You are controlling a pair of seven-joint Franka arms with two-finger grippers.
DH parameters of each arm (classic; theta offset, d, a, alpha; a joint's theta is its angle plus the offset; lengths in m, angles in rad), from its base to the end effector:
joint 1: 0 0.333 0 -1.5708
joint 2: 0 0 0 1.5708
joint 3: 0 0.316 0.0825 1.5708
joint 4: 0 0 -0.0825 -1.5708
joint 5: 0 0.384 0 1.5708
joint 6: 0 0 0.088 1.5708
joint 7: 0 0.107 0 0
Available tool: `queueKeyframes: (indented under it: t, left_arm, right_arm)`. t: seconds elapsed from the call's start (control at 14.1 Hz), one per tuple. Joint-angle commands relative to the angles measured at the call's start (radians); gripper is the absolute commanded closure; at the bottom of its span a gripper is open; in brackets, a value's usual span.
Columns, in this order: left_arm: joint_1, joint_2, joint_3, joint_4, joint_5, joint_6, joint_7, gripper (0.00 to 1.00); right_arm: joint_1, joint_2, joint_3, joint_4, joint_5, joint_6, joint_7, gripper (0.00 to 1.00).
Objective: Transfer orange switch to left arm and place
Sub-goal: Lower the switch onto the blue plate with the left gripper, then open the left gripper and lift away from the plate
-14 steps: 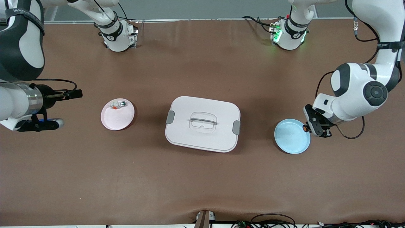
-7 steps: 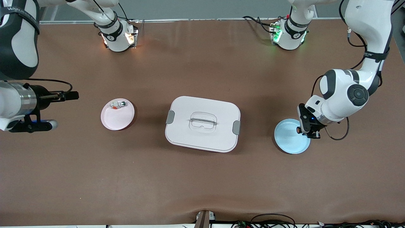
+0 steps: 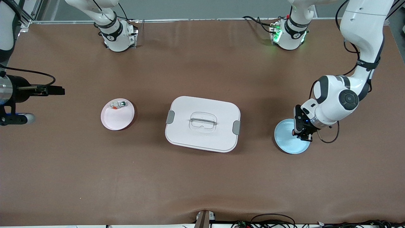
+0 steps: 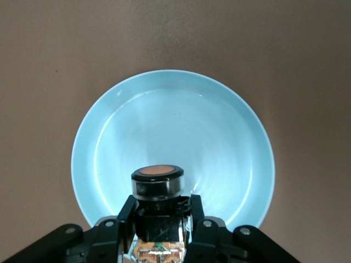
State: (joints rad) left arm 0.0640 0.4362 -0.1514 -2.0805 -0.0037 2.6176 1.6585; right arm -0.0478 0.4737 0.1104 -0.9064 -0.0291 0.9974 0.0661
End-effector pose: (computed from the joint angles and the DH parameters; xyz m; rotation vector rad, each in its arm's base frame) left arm 0.5965 -0.0506 0.2266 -2.0208 2.3603 -0.1876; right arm 0.6201 0.0139 0.5993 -3.0843 0.0262 0.5948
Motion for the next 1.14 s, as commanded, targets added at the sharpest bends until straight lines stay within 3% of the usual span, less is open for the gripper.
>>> queueKeyframes:
  t: [0.0,0.28,0.64,0.85,0.92,0.99,1.06]
  left_arm:
    - [0.005,0.018,-0.007,-0.041,0.013,0.093,0.020,1.00]
    - [0.000,0.027,-0.007,-0.058,0.014,0.134,0.030,1.00]
    - [-0.010,0.056,-0.007,-0.055,0.021,0.186,0.047,0.91]
    - [-0.006,0.061,-0.007,-0.055,0.021,0.196,0.047,0.85]
    - [-0.006,0.061,-0.007,-0.056,0.021,0.196,0.047,0.76]
    - [-0.004,0.062,-0.007,-0.056,0.021,0.196,0.040,0.01]
    - [0.005,0.064,-0.008,-0.056,0.021,0.196,0.040,0.00]
  right_arm:
    - [-0.006,-0.072,0.017,-0.031,-0.012,0.076,0.003,0.00]
    - [-0.015,-0.150,0.017,-0.156,0.001,0.196,0.006,0.00]
    - [-0.026,-0.305,0.018,-0.412,0.009,0.444,0.014,0.00]
    - [-0.046,-0.333,0.017,-0.450,0.047,0.458,0.014,0.00]
    - [-0.049,-0.337,0.017,-0.454,0.052,0.467,0.014,0.00]
    - [-0.050,-0.340,0.017,-0.456,0.052,0.466,0.014,0.00]
    - [-0.049,-0.349,0.017,-0.460,0.052,0.463,0.014,0.00]
